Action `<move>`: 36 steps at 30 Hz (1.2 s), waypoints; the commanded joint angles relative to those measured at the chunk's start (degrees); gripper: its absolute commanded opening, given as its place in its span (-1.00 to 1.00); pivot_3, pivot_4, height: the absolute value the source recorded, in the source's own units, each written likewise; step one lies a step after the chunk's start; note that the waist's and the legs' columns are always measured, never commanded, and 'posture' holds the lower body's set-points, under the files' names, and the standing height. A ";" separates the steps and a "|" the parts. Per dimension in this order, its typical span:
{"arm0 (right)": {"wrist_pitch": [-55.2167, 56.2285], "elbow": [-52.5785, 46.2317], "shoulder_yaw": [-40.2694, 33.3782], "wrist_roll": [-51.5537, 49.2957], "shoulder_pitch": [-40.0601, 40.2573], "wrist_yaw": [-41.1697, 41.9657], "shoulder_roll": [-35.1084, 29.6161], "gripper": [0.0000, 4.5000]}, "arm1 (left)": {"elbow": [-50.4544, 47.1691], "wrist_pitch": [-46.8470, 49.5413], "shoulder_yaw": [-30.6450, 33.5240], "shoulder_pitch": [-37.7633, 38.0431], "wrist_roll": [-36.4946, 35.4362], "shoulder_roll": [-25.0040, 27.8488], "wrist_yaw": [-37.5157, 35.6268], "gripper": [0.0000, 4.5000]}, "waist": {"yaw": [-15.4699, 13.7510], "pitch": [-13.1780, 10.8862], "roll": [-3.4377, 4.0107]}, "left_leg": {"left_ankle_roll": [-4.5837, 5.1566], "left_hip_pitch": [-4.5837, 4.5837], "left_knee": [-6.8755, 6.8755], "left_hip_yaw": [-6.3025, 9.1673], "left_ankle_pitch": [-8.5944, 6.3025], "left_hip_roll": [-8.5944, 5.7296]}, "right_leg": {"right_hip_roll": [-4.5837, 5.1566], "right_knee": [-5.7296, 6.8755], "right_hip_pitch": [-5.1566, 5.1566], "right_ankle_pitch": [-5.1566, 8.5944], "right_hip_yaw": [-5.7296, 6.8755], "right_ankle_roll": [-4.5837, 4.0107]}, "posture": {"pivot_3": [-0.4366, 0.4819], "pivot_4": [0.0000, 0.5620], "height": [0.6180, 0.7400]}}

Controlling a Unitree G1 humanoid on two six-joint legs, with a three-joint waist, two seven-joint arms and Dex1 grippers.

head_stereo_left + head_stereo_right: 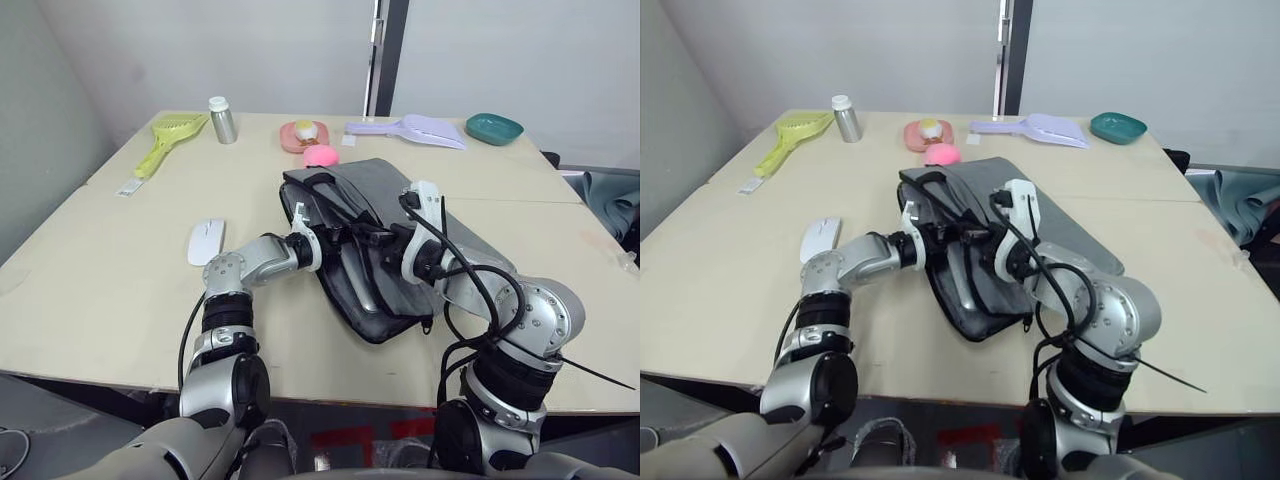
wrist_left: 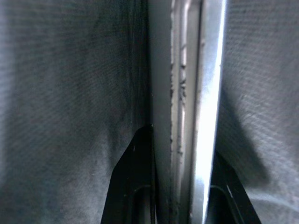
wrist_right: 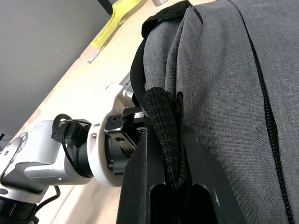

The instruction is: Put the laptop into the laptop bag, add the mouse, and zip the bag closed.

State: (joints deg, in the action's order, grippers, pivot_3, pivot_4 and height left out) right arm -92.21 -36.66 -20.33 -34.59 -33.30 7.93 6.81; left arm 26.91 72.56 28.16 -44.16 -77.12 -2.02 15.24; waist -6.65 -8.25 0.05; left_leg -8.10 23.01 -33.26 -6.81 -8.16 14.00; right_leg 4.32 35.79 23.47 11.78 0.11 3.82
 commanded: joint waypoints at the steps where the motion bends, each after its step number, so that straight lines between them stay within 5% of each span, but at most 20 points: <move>1: -0.29 -2.29 -0.28 -2.63 -0.08 -0.46 0.92 -0.99 | -6.37 -3.80 -2.27 -0.20 1.86 -1.27 -4.82 -0.79 | 0.01 0.00 0.00 | 0.00 0.00 0.00 0.00 0.00 0.00 | 0.00 0.00 0.00 0.00 0.00 0.01 | -0.05 -0.47 1.00; 13: -0.29 -0.35 -3.21 -3.61 0.09 -3.06 0.09 -0.99 | -11.00 -2.72 -4.56 1.33 1.68 -0.17 -8.97 -0.79 | 0.16 0.00 0.00 | 0.00 -0.01 -0.05 0.00 0.01 0.00 | 0.00 0.05 0.00 -0.03 -0.02 0.06 | -0.05 -0.47 1.00; 14: -0.29 -0.11 -3.38 -3.55 0.03 -3.06 -0.39 -1.00 | -11.13 -2.39 -4.22 1.26 1.02 -0.03 -8.80 -0.41 | 0.15 0.00 0.00 | 0.00 -0.01 -0.05 0.00 0.01 0.00 | 0.00 0.05 0.00 -0.03 -0.02 0.06 | -0.05 -0.47 1.00; 18: -0.29 1.52 -4.90 -3.13 -0.82 -2.18 -4.19 -1.00 | -11.96 -0.87 -4.00 1.38 1.84 2.53 -7.24 0.18 | -0.07 0.01 0.01 | 0.00 -0.02 -0.06 0.00 0.01 -0.01 | 0.01 0.04 -0.02 -0.04 -0.02 0.07 | -0.05 -0.47 1.00; 24: 0.23 5.61 -7.11 -1.98 -2.31 -0.47 -10.43 -1.00 | -14.92 3.99 -1.86 0.50 -6.00 7.52 -5.57 0.18 | -0.18 0.03 0.03 | -0.01 -0.07 -0.22 0.00 0.02 -0.01 | 0.02 0.27 -0.03 -0.05 -0.07 0.08 | -0.05 -0.47 1.00; 32: 1.17 8.32 -7.26 -1.51 -3.45 0.70 -12.35 -1.00 | -17.09 6.97 -4.16 4.45 -30.19 22.80 -4.32 0.18 | 0.02 0.12 0.16 | -0.05 -0.11 -0.30 0.01 0.05 -0.01 | 0.00 0.41 -0.02 -0.04 -0.11 0.07 | -0.05 -0.47 1.00; 36: -0.06 7.20 -6.79 -2.47 -2.54 1.36 -10.49 -1.00 | -21.91 8.57 -4.26 8.21 -28.57 33.08 -15.27 0.18 | 0.23 0.12 0.17 | -0.06 -0.11 -0.27 0.01 0.05 0.01 | -0.02 0.39 -0.01 -0.04 -0.08 0.06 | -0.05 -0.47 1.00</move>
State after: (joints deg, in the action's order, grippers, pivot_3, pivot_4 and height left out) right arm -92.16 -27.41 -26.98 -36.04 -35.56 8.63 -4.23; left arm 8.77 80.34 23.50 -36.24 -105.76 28.96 5.51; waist -6.42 -8.13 0.22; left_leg -8.17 22.90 -33.53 -6.80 -8.11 14.01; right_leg 4.31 36.17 23.46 11.75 0.03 3.88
